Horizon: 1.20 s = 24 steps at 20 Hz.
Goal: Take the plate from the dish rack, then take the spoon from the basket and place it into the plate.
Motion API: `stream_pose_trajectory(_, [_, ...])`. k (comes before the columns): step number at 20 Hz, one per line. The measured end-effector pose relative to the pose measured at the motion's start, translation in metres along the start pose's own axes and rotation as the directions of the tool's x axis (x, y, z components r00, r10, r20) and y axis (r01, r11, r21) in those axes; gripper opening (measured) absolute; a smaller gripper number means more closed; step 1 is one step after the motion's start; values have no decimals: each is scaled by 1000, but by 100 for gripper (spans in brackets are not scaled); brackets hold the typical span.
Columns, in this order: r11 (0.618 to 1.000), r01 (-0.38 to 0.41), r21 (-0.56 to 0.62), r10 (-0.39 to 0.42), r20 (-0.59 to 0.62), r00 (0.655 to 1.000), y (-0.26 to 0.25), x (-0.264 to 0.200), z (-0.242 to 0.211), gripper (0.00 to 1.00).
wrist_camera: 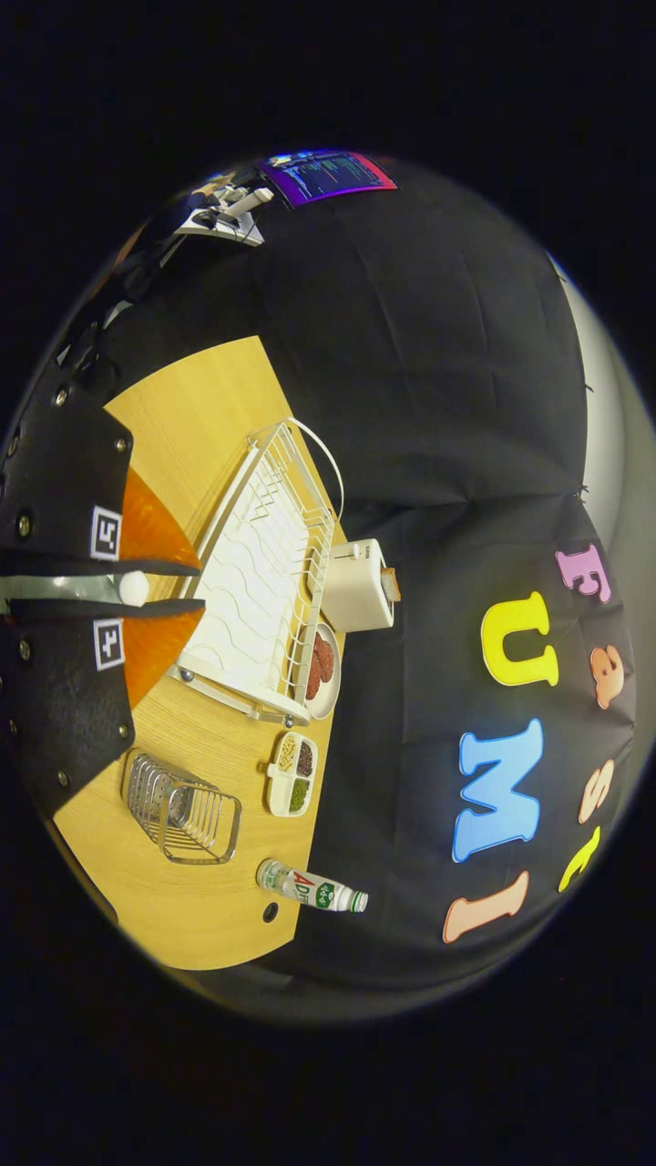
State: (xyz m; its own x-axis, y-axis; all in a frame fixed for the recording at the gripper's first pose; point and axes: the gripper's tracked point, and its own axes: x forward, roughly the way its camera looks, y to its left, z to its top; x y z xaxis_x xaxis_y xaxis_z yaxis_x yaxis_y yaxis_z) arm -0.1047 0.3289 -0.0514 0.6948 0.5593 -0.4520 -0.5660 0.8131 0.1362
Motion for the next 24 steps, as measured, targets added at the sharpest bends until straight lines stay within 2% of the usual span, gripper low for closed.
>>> stream_pose_trajectory(1, [1000, -7, 4, 7, 0, 1000, 3, -1, 1, 14])
stream_pose_trajectory(2, [1000, -1, 8, 1, 2, 1000, 1, 2, 1, 14])
stream_pose_trajectory(3, [1000, 12, 9, -12, 21, 1000, -3, -4, 10, 34])
stream_pose_trajectory(4, [999, 37, 8, -37, 50, 998, -8, -7, 20, 46])
stream_pose_trajectory(5, [998, 63, 7, -64, 86, 994, -14, -13, 33, 54])
stream_pose_trajectory(7, [994, 109, 13, -110, 153, 982, -24, -27, 62, 62])
stream_pose_trajectory(12, [975, 217, 55, -224, 272, 936, -62, -70, 120, 62])
stream_pose_trajectory(16, [945, 322, 67, -325, 323, 889, -97, -103, 139, 62])
stream_pose_trajectory(21, [891, 430, 144, -451, 373, 811, -128, -147, 160, 62])
stream_pose_trajectory(24, [842, 506, 187, -535, 420, 734, -153, -174, 179, 62])
